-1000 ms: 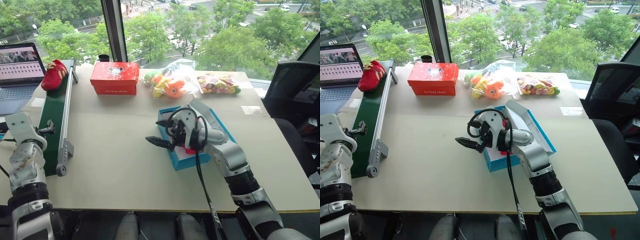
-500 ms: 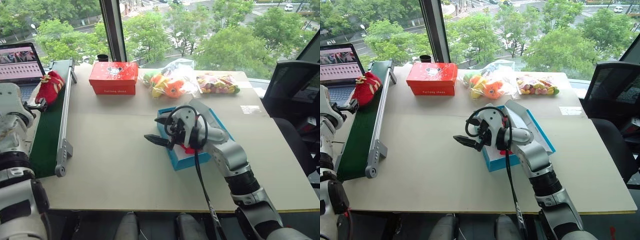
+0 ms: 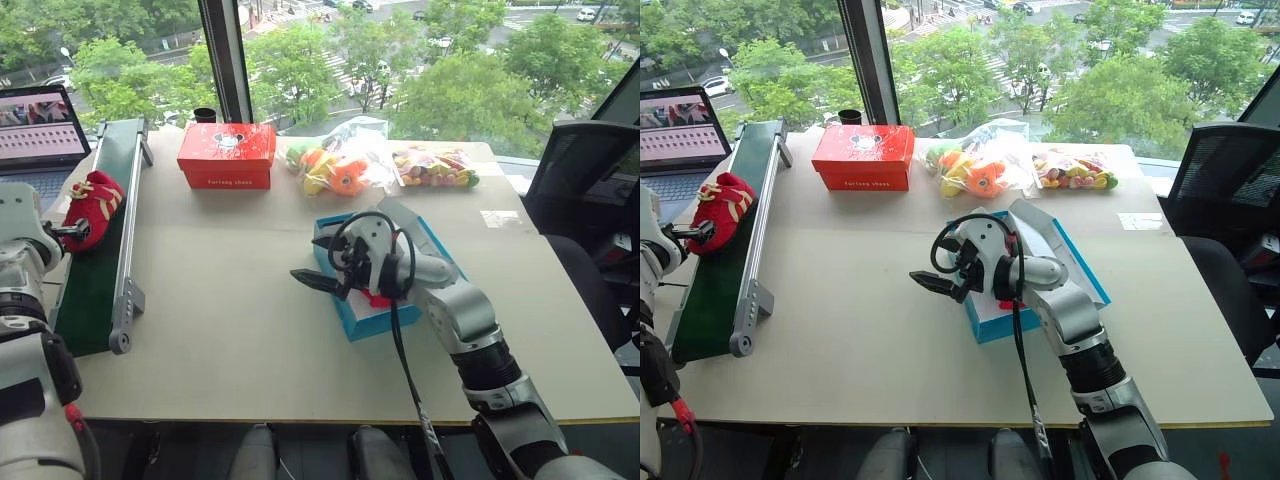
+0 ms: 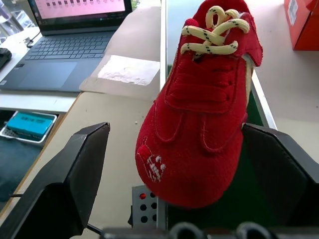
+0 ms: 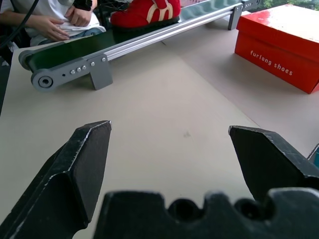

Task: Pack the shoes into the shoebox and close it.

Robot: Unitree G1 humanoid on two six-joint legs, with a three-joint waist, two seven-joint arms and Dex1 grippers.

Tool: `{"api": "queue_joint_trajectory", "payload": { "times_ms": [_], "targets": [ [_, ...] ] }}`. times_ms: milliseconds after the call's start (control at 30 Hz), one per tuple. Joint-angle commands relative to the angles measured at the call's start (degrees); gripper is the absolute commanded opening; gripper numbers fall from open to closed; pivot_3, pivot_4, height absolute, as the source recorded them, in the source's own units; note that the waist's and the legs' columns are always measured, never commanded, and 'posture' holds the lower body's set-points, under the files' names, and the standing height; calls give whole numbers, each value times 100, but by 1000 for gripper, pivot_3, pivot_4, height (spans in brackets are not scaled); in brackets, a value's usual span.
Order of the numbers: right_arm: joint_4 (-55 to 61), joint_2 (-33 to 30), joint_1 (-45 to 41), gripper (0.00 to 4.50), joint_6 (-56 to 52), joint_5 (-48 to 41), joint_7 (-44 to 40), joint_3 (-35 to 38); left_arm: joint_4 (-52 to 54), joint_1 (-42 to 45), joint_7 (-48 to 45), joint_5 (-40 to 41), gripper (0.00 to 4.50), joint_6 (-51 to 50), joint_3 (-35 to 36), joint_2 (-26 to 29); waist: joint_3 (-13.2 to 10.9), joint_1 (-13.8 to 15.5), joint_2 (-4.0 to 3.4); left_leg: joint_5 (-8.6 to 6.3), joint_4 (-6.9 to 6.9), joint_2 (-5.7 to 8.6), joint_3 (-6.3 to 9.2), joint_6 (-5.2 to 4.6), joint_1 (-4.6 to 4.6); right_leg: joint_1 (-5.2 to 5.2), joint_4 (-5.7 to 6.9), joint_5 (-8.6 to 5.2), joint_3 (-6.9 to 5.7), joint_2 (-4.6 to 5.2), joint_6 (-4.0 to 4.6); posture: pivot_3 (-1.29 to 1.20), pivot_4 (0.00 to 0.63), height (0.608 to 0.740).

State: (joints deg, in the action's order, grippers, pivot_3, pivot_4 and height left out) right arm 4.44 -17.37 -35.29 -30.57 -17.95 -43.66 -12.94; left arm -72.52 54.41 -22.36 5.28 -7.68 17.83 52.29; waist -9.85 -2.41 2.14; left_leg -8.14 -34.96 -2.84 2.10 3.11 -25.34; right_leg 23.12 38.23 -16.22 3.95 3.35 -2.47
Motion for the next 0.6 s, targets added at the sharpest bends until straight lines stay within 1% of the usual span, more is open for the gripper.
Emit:
{"api": "queue_joint_trajectory", "payload": {
  "times_ms": [33,100,267,300,333,433,567,600],
  "targets": [
    [278,-41,-61,4473,-46,-8,-4,36,-22,166,-221,59,4500,137,58,76,0,1,0,0,0,0,0,0,0,0,0,0,0,0,0,0,150,739],
    [291,-56,-59,4473,-60,-7,-5,37,-47,151,-343,124,4500,75,106,44,0,0,0,0,0,0,0,0,0,0,0,0,0,0,0,0,150,739],
    [275,-98,-117,4473,-55,35,-1,28,-107,-74,-884,1,4500,-331,-110,-25,0,14,0,0,-1,0,0,0,2,-1,7,0,0,0,0,0,150,739],
    [270,-99,-134,4500,-61,39,-3,32,-77,-111,-1059,17,3983,-340,-122,-50,0,24,0,0,-2,0,0,0,4,0,15,0,0,0,0,0,150,739],
    [270,-101,-142,4500,-65,49,-8,34,-39,-125,-1209,57,3816,-362,-113,-76,0,35,0,0,-3,0,0,0,6,0,19,-1,0,0,-1,0,150,739],
    [277,-110,-154,4500,-68,77,-17,37,57,-145,-1419,109,2665,-481,-110,-129,0,67,0,6,-9,1,0,4,8,-1,31,-1,0,0,-1,0,150,739],
    [312,-123,-160,4500,-83,101,-9,34,318,-156,-1706,160,1324,-650,-175,-214,0,144,0,15,-14,1,0,6,11,-2,42,-1,0,0,-1,0,150,739],
    [323,-125,-163,4500,-92,103,-5,35,399,-146,-1717,183,1048,-703,-175,-235,0,168,0,18,-15,1,0,7,12,-2,45,-1,-1,0,-1,0,150,739]
  ]
}}
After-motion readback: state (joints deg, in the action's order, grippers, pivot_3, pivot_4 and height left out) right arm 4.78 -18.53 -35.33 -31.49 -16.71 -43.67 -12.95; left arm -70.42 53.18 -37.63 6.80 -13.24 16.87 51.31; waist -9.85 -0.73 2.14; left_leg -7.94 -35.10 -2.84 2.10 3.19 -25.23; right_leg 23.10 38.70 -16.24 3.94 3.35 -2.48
